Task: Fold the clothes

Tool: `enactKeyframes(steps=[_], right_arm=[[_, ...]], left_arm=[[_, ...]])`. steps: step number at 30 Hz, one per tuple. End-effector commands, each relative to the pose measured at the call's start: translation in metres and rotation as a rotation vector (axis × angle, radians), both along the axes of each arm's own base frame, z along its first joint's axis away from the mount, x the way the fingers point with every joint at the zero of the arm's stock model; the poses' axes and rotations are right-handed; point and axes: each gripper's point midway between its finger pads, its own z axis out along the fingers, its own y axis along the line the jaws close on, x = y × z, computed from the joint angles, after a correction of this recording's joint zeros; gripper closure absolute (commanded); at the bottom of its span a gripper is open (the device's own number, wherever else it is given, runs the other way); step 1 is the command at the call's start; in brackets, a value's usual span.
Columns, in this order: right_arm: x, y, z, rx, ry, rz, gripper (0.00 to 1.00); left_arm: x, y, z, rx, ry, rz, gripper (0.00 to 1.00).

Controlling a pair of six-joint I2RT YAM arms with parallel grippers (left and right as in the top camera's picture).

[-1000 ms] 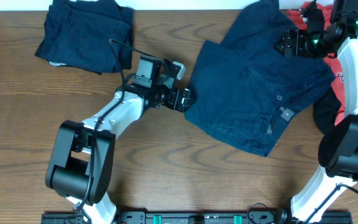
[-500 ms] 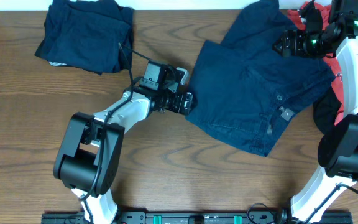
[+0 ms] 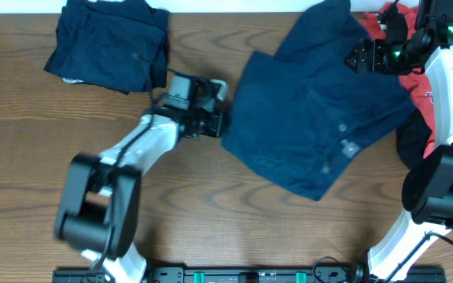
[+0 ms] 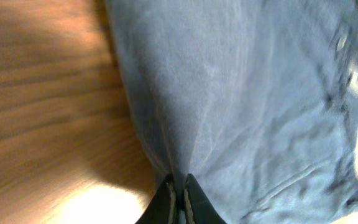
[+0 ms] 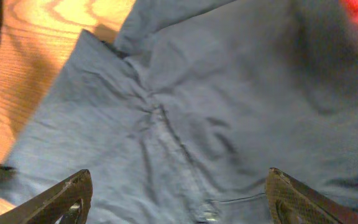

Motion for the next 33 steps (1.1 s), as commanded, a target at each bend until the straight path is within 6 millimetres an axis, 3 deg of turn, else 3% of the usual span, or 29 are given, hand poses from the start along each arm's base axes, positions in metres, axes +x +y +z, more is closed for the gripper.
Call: enactKeyframes(steps=[1,4,8,13,17,20,24,29,33], right_arm=[[0.000,0.016,-0.001,0.011,0.010,0.023,0.15],[-0.007,0.037,-0.010,0.014,0.041,0.066,0.19],[-0.018,0.072,-0.026,0.018,0.080,0.135,0.26],[-0.032,0.118,-0.051,0.026,0.117,0.207,0.37],[-0.036,0.127,-0.064,0.015,0.134,0.198,0.44],[-0.029,0.119,-0.062,0.028,0.124,0.153,0.44],[-0.013,0.093,-0.048,0.074,0.089,0.084,0.44],[0.002,0.054,-0.024,0.134,0.036,0.011,0.44],[0.011,0.022,-0.010,0.149,-0.006,-0.048,0.43]], left_arm=[[0.012,0.029,0.049,0.060,-0.108,0.122,0.94],[0.003,0.055,0.078,0.181,-0.175,0.211,0.94],[-0.010,0.063,0.096,0.252,-0.214,0.238,0.94],[-0.019,0.048,0.089,0.313,-0.218,0.204,0.94],[-0.028,0.024,0.066,0.379,-0.203,0.136,0.94],[-0.042,-0.002,0.046,0.402,-0.168,0.050,0.94],[-0.065,-0.035,0.021,0.429,-0.138,-0.062,0.94],[-0.078,-0.057,0.009,0.435,-0.137,-0.130,0.94],[-0.081,-0.069,0.010,0.410,-0.154,-0.153,0.77]])
